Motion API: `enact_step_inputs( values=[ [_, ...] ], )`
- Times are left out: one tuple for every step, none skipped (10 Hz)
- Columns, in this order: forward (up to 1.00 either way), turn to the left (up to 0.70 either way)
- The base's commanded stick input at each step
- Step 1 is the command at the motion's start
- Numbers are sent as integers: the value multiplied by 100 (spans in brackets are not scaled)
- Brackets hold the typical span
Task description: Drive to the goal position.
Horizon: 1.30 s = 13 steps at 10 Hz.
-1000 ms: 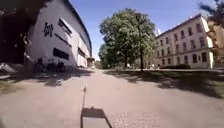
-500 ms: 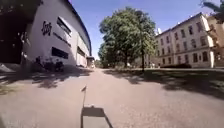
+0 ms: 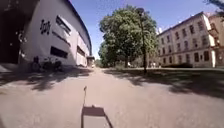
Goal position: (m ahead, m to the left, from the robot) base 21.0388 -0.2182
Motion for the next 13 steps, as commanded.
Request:
enact_step_inputs(
  values=[
    [70,0],
    [70,0],
    [70,0],
    [70,0],
    [70,0],
    [70,0],
    [70,0],
    [70,0],
    [70,0],
    [70,0],
    [70,0],
    [70,0],
    [70,0]
  ],
)
